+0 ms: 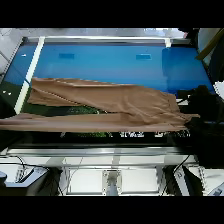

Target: Fold the clothes and pants, and hang the long-sleeved shirts on hangers.

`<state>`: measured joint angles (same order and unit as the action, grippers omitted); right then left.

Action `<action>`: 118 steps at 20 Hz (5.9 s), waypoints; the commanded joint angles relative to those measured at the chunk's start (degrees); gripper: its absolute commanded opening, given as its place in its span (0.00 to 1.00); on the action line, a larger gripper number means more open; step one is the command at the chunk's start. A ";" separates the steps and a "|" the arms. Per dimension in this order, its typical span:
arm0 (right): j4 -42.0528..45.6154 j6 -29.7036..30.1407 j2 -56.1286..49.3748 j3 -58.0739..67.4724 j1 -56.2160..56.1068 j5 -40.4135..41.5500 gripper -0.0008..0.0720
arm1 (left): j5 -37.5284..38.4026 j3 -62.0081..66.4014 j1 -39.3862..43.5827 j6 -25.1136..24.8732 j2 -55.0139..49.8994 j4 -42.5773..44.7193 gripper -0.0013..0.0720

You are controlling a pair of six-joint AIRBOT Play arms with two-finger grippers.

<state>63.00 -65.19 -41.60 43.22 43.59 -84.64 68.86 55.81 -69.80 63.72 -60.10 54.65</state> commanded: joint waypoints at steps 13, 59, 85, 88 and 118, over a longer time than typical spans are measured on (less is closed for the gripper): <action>-10.10 -7.28 -21.20 5.79 -9.40 25.55 0.04 | -18.25 37.24 45.90 33.55 -32.94 33.92 0.03; -23.54 5.25 -48.17 17.57 -7.52 25.14 0.86 | -24.20 47.71 77.64 20.92 -30.08 39.12 0.82; -27.87 -1.11 -45.97 42.42 -19.98 2.60 0.05 | -18.80 47.69 95.58 18.73 -45.88 17.49 0.03; -27.82 -4.66 -45.97 47.06 -27.04 3.89 0.05 | -14.29 47.69 101.00 17.84 -50.49 15.93 0.03; -7.41 -12.72 -66.05 68.87 -69.94 24.94 0.63 | 7.17 47.60 73.40 13.31 -27.41 30.58 0.04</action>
<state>49.47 -74.94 -108.05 105.75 -32.38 -45.25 75.75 103.44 3.84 77.43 -87.57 86.59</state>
